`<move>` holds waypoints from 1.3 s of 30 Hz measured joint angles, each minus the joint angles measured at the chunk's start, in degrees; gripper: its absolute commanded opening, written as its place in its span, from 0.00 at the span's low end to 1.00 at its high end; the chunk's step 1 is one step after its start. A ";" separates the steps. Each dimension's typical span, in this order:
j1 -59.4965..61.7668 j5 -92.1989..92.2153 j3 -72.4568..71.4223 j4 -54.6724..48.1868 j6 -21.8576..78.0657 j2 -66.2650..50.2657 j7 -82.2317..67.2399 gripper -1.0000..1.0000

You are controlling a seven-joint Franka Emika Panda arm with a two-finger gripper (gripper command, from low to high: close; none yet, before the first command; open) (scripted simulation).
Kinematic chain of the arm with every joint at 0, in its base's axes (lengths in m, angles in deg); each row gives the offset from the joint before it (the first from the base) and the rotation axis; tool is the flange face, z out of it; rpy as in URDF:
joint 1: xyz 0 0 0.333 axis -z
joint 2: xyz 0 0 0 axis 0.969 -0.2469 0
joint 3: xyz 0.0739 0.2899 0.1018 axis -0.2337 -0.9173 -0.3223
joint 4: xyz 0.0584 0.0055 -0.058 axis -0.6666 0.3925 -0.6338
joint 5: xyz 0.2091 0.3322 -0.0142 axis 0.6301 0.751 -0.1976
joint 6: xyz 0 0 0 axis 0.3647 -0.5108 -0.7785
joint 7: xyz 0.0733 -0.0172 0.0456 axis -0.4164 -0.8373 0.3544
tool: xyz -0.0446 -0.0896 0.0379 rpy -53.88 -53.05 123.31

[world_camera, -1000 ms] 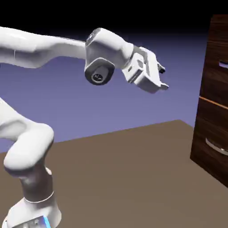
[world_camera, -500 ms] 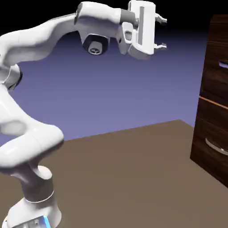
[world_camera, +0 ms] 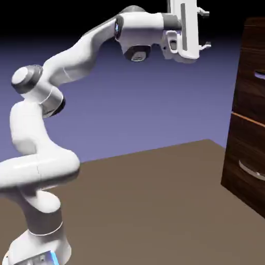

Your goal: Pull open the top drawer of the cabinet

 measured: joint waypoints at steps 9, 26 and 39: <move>18.35 22.43 -10.90 -9.36 6.02 6.66 3.43 0.50; 34.48 35.20 -18.51 -23.89 5.90 10.74 7.75 0.00; 17.50 33.50 -11.75 3.05 16.43 12.05 2.99 0.00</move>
